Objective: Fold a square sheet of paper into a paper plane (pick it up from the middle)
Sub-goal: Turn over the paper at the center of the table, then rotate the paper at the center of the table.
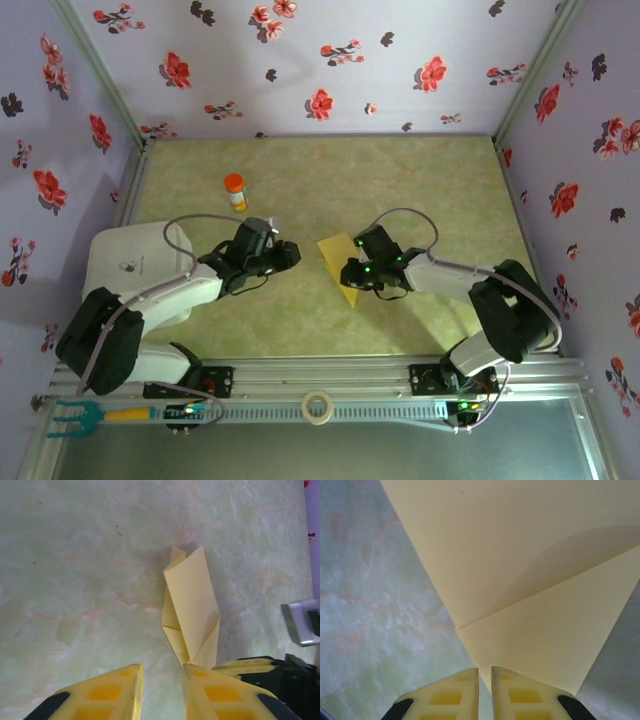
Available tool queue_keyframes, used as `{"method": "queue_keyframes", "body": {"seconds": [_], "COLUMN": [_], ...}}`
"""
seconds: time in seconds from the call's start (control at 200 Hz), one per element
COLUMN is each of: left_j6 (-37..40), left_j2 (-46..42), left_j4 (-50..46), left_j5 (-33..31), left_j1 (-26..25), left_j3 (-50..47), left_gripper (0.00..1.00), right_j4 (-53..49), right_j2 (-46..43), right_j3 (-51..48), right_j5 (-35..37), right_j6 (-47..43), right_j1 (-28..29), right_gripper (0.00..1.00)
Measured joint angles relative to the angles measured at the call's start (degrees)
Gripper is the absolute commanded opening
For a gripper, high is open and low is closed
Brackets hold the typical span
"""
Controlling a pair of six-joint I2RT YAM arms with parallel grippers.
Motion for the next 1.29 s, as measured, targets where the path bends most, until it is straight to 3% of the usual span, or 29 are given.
{"method": "queue_keyframes", "body": {"seconds": [0.28,0.48,0.62,0.785,1.015,1.16,1.295], "left_j6": [-1.2,-2.2,-3.0,-3.2,-3.1,-3.1,-3.0], "left_j2": [1.6,3.7,6.3,9.1,12.1,16.3,21.6], "left_j4": [0.7,1.4,2.1,2.4,2.9,3.1,3.2], "left_j5": [1.5,2.4,3.7,5.8,8.7,10.9,13.1], "left_j1": [0.0,0.0,0.0,-0.1,-0.2,-1.0,-2.2], "left_j3": [0.1,0.7,2.0,4.5,7.8,11.0,15.3], "left_gripper": [0.27,0.26,0.26,0.25,0.20,0.14,0.11], "right_j4": [3.4,16.8,30.1,34.6,27.6,17.6,11.9], "right_j2": [4.6,3.2,2.0,1.8,-10.4,-19.9,-22.5], "right_j3": [-0.3,-7.3,-14.1,-14.4,-14.2,-13.5,-13.5], "right_j5": [-1.3,-0.3,6.4,11.7,16.2,18.6,17.4], "right_j6": [7.8,23.3,38.2,46.6,44.1,35.7,29.4], "right_j1": [-0.3,0.3,4.3,9.9,7.3,2.8,-2.4], "right_gripper": [0.10,0.08,0.10,0.15,0.15,0.17,0.17]}}
